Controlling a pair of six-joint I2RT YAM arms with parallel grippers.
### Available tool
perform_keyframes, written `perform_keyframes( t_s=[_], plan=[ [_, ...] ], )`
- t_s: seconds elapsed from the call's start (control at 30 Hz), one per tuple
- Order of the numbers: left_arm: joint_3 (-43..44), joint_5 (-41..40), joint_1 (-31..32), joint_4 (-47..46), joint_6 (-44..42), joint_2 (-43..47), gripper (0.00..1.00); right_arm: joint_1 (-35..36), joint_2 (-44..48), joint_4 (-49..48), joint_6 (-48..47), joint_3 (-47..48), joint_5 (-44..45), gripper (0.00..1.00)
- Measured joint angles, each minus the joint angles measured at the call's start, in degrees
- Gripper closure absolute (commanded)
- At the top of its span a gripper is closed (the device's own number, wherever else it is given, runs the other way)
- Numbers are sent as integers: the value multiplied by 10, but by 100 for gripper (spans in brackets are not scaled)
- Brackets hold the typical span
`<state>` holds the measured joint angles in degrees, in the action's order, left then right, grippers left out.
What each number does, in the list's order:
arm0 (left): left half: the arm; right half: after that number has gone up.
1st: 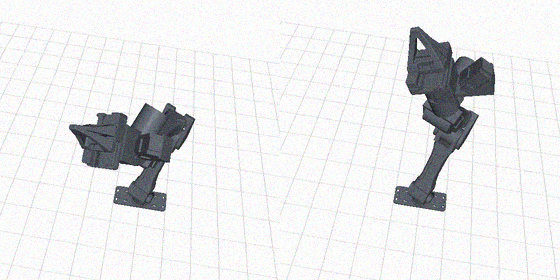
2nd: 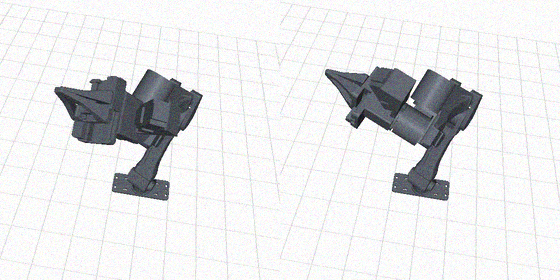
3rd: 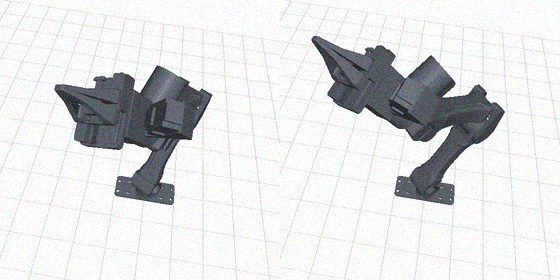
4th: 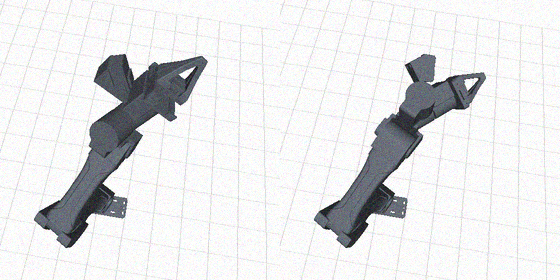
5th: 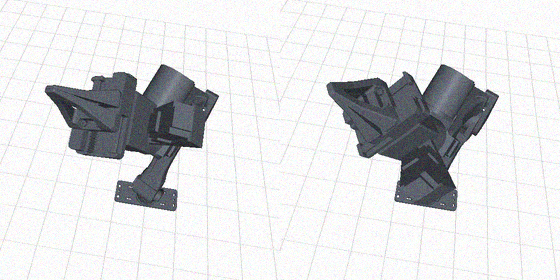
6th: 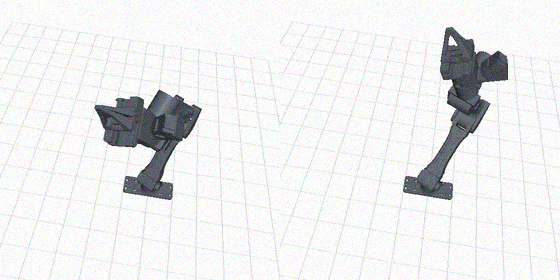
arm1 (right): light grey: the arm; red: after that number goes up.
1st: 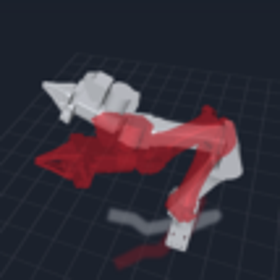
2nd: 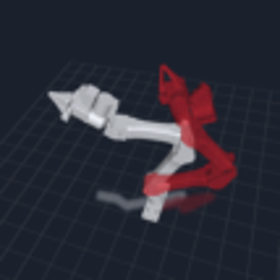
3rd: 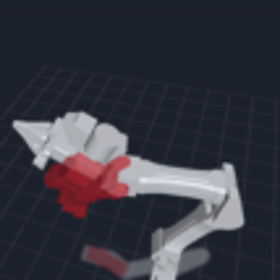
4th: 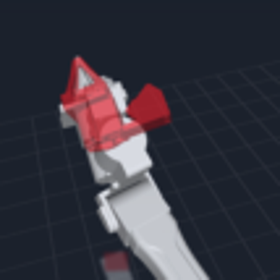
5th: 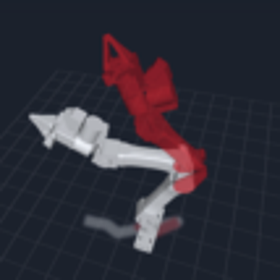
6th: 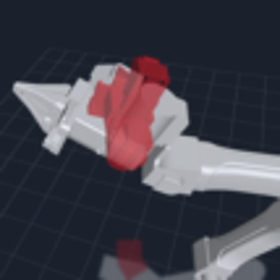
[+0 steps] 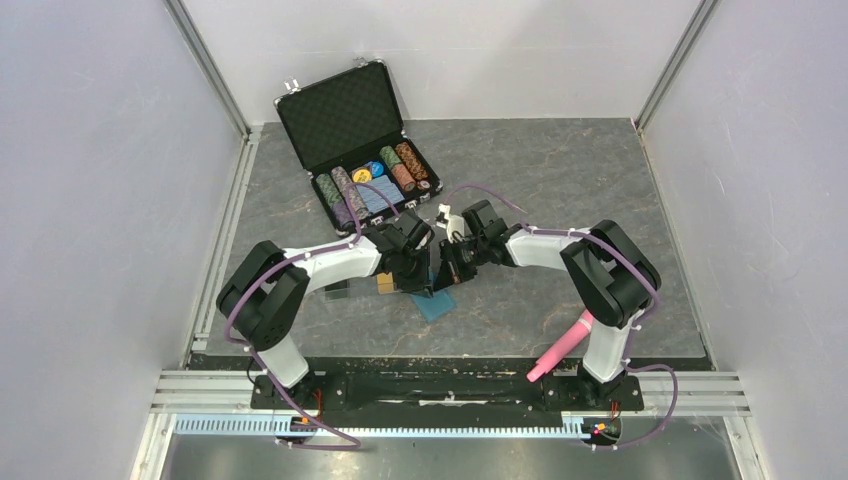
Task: Put the credit cards into the card holder
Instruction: Close the card holder at the center of the board.
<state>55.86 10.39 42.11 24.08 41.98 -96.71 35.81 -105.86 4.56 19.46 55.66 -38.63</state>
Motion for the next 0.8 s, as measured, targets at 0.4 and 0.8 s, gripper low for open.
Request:
perform_keyframes(
  t_s=[0.4, 0.8],
  plan=[
    [0, 2, -1, -1, 0, -4, 98, 9, -23, 75, -47, 50, 17, 100],
    [-7, 4, -4, -6, 17, 1, 98, 23, -33, 140, -61, 93, 51, 98]
  ],
)
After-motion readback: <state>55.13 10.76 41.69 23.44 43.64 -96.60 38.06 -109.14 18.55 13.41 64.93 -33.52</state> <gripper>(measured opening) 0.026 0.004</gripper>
